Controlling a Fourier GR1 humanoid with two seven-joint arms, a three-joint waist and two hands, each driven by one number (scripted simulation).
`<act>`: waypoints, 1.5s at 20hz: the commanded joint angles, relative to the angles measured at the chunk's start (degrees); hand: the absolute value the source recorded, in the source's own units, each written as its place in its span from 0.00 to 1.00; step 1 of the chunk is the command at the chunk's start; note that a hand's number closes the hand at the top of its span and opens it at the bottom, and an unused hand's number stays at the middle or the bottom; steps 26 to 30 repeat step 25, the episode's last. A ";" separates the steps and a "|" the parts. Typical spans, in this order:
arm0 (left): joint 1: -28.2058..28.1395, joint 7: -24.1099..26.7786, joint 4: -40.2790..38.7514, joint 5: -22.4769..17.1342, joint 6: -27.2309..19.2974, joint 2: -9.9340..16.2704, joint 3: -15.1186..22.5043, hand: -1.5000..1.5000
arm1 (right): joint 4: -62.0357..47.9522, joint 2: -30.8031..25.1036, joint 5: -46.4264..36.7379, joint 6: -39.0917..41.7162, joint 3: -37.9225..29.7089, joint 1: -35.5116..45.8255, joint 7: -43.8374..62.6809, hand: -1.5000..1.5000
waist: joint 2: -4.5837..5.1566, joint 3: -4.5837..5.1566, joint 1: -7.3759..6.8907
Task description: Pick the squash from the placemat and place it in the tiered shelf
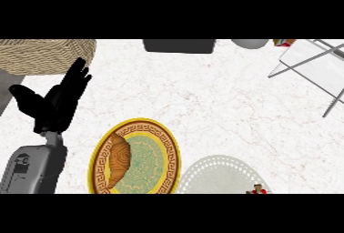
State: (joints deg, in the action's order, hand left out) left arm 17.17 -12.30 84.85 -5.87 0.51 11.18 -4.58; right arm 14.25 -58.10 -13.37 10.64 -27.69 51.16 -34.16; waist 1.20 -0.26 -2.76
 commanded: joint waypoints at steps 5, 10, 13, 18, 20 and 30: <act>2.05 -1.76 -0.26 0.03 -0.61 0.81 -0.95 0.50 | -5.81 -9.58 0.41 20.97 -0.02 -0.51 3.30 0.00 | 0.25 -0.17 0.50; 1.05 -1.28 0.63 -0.82 0.54 0.33 -0.43 0.50 | -7.00 -13.26 1.24 23.64 -1.46 -2.92 1.38 0.00 | 0.46 -0.33 0.10; -0.62 -0.27 0.66 0.07 -0.65 -0.73 -0.07 0.50 | -7.32 -16.03 2.45 28.58 -2.57 -4.24 0.16 0.00 | 0.23 -0.43 0.75; -1.96 0.76 0.59 -0.31 0.29 -0.06 -0.62 0.50 | -5.86 -16.62 3.50 33.48 -3.15 -6.16 -1.78 0.00 | 0.19 -0.60 0.90; -1.31 0.71 -0.11 -1.04 0.11 0.29 -1.86 0.50 | -4.28 -16.46 3.80 34.04 -3.26 -7.73 -4.86 0.00 | 0.08 -0.65 1.88; -1.37 0.63 0.22 -0.01 -0.84 0.31 -1.71 0.50 | -0.60 -15.42 3.21 34.20 -1.86 -10.96 -9.22 0.00 | -0.11 -0.66 2.11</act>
